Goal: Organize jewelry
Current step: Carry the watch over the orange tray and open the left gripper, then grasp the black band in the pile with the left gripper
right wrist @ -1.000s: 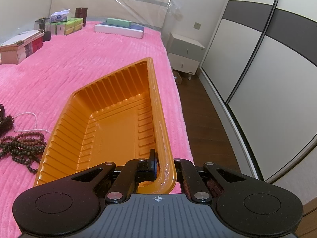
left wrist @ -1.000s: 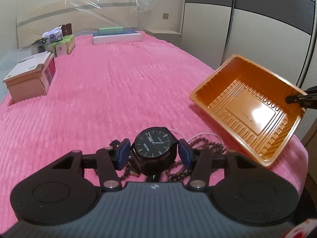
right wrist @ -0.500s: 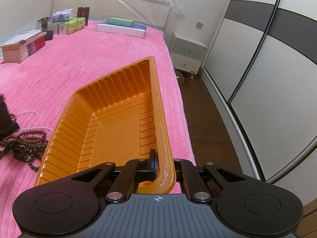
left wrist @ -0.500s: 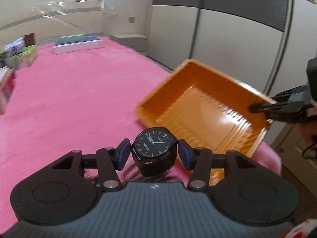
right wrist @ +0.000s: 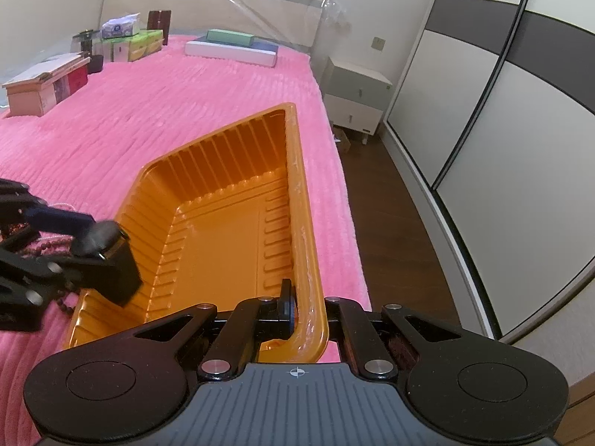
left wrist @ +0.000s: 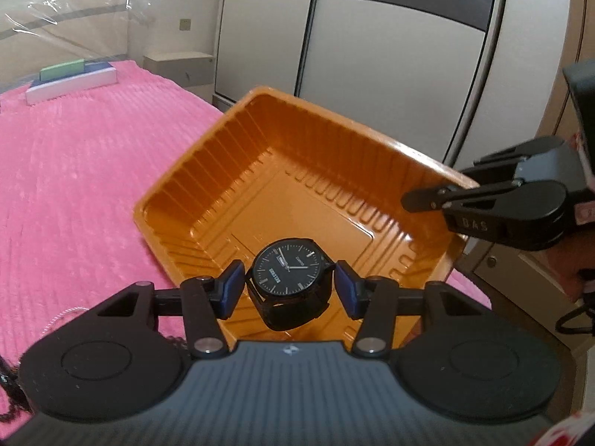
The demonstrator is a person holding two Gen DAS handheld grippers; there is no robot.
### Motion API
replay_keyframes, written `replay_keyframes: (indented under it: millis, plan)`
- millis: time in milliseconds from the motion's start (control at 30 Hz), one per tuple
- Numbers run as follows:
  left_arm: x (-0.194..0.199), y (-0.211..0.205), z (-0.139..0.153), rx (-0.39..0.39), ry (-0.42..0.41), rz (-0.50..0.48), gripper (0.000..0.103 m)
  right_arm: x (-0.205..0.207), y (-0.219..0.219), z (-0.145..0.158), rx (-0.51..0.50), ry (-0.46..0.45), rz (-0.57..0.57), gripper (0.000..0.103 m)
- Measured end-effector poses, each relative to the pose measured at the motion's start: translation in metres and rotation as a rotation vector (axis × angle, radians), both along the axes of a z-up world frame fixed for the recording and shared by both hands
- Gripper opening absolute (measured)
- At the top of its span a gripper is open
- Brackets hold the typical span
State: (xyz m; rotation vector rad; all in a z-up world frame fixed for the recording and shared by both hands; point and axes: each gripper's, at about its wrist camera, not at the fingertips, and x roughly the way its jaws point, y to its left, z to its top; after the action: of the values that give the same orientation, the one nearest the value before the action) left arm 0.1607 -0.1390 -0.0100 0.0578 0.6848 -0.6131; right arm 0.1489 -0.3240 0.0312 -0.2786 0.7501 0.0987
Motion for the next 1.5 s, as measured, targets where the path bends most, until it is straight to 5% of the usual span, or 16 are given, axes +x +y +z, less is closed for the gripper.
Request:
replay_keyframes:
  millis: [267,533,1200,1500]
  plan:
    - [0.013,-0.008,-0.015,0.017,0.048,-0.025,0.05,0.008,0.002,-0.003,-0.031,0.069,0.016,0.004]
    - [0.006,0.015,-0.006,-0.009,0.004,0.014,0.056,0.01,0.004,-0.005,-0.059,0.13,0.028,0.005]
    - [-0.055,0.161,-0.03,0.131,0.023,0.389,0.063,0.012,0.01,-0.011,-0.104,0.182,0.04,0.005]
    - [-0.069,0.171,-0.06,0.176,0.047,0.39,0.063,0.012,0.01,-0.011,-0.116,0.185,0.039,0.005]
